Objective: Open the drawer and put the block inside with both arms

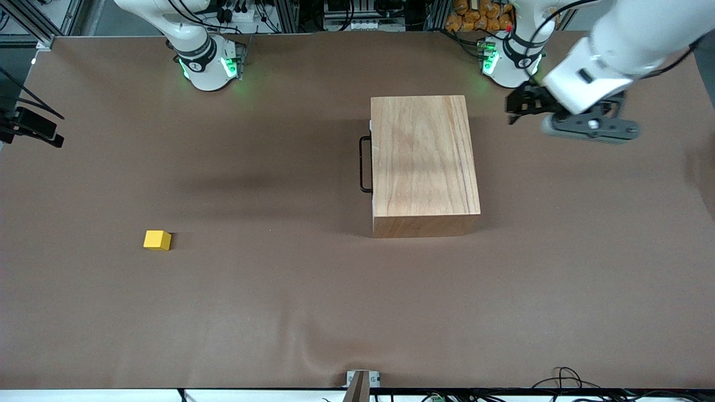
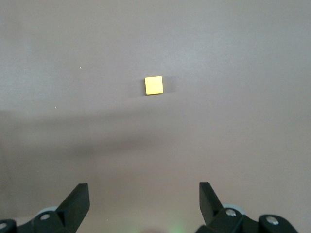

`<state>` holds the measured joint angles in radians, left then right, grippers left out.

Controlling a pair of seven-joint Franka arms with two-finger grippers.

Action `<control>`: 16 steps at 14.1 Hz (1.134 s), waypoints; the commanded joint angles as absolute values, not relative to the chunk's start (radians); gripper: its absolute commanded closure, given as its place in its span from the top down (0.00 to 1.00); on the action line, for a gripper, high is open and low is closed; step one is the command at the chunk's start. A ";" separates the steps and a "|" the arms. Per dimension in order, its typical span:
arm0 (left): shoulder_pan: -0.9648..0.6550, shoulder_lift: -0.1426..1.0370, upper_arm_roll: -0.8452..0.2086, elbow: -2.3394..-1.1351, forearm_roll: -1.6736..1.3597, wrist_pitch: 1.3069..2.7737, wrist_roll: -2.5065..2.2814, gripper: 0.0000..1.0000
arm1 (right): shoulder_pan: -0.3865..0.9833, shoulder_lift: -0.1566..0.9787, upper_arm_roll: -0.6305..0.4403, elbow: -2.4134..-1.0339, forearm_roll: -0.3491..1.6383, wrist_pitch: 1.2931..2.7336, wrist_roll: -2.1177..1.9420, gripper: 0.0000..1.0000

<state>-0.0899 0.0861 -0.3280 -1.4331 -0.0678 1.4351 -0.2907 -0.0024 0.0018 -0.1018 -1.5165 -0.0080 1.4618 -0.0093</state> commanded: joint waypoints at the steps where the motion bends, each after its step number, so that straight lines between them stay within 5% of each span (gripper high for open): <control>1: -0.220 0.243 -0.345 -1.268 -0.071 1.424 -0.441 1.00 | -0.011 0.003 -0.098 -1.511 -0.002 1.463 -0.009 1.00; 9: -0.733 0.558 -0.154 -1.125 -0.041 1.700 -0.902 1.00 | -0.012 0.006 -0.098 -1.508 -0.002 1.471 -0.009 1.00; 14: -1.122 0.725 0.211 -1.098 -0.041 1.703 -0.937 1.00 | -0.011 0.006 -0.098 -1.508 -0.002 1.473 -0.009 1.00; 16: -1.169 0.761 0.247 -1.095 -0.041 1.710 -0.939 1.00 | -0.011 0.006 -0.098 -1.506 -0.002 1.476 -0.009 1.00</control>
